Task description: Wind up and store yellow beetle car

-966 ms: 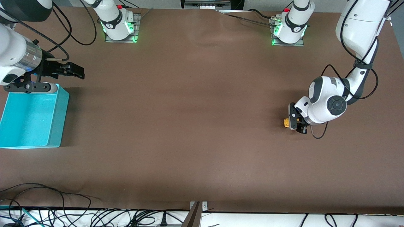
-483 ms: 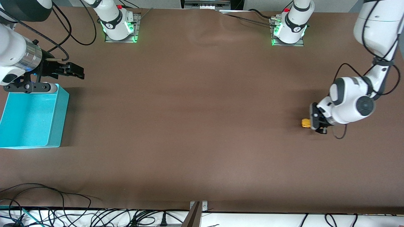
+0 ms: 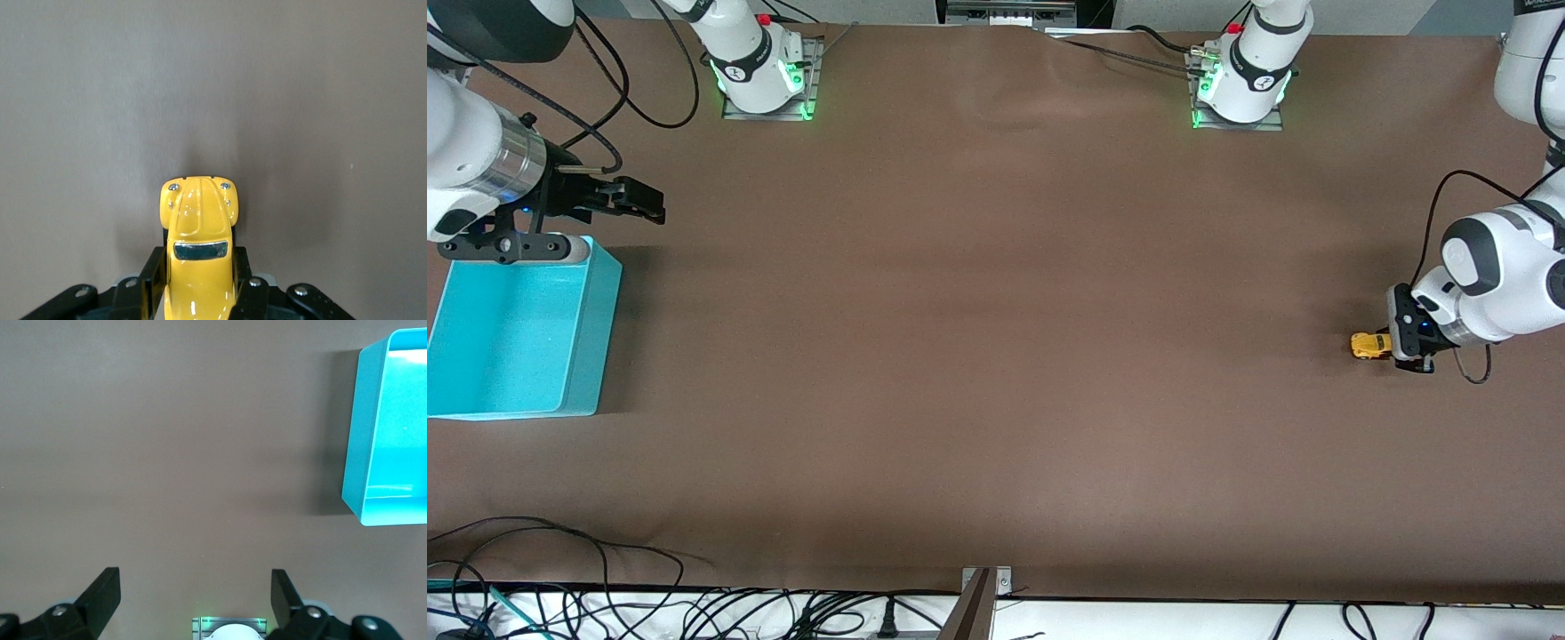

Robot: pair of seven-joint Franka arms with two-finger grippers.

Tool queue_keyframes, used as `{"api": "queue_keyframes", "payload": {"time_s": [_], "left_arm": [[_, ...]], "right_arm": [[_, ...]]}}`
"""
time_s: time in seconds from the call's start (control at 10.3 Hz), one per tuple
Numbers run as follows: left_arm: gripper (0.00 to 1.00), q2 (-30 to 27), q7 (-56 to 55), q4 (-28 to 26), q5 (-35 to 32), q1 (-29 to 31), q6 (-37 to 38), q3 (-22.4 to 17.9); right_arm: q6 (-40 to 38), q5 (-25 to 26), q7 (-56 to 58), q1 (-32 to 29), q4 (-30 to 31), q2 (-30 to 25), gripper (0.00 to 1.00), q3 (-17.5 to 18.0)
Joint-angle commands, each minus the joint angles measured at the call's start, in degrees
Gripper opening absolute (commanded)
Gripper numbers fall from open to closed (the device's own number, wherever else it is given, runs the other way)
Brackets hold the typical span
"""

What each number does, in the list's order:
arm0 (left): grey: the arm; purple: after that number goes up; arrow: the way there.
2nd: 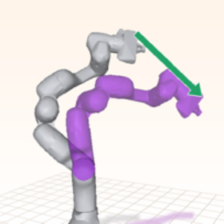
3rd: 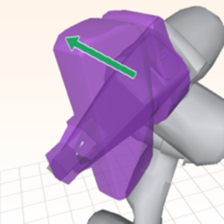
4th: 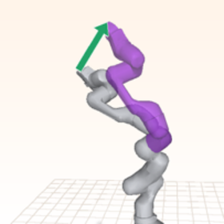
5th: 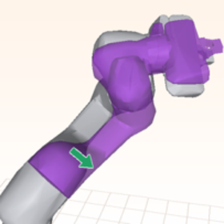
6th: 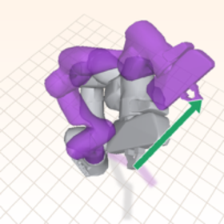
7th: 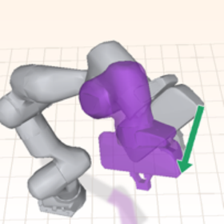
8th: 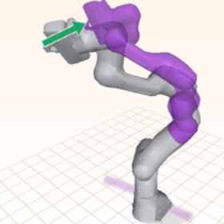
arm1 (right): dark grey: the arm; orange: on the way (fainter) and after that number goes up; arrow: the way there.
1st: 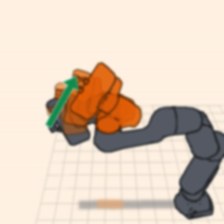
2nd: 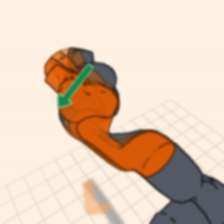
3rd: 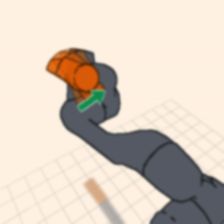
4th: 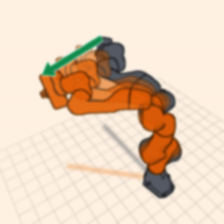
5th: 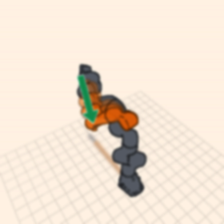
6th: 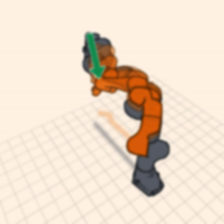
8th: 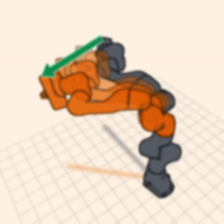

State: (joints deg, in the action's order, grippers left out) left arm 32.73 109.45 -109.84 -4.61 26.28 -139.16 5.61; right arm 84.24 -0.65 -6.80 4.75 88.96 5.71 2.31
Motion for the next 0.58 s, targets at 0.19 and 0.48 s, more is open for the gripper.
{"api": "queue_keyframes", "payload": {"time_s": [0.19,0.48], "left_arm": [[0.16,3.7,2.1,1.8,-1.6,2.0,0.0,0.4],[1.0,1.6,1.6,4.3,-0.4,2.5,5.7,1.1]], "right_arm": [[0.0,-1.0,0.3,-0.4,-0.9,0.4,1.0,-0.1],[0.0,-1.0,0.3,-0.4,-0.7,0.4,1.0,-0.1]]}}
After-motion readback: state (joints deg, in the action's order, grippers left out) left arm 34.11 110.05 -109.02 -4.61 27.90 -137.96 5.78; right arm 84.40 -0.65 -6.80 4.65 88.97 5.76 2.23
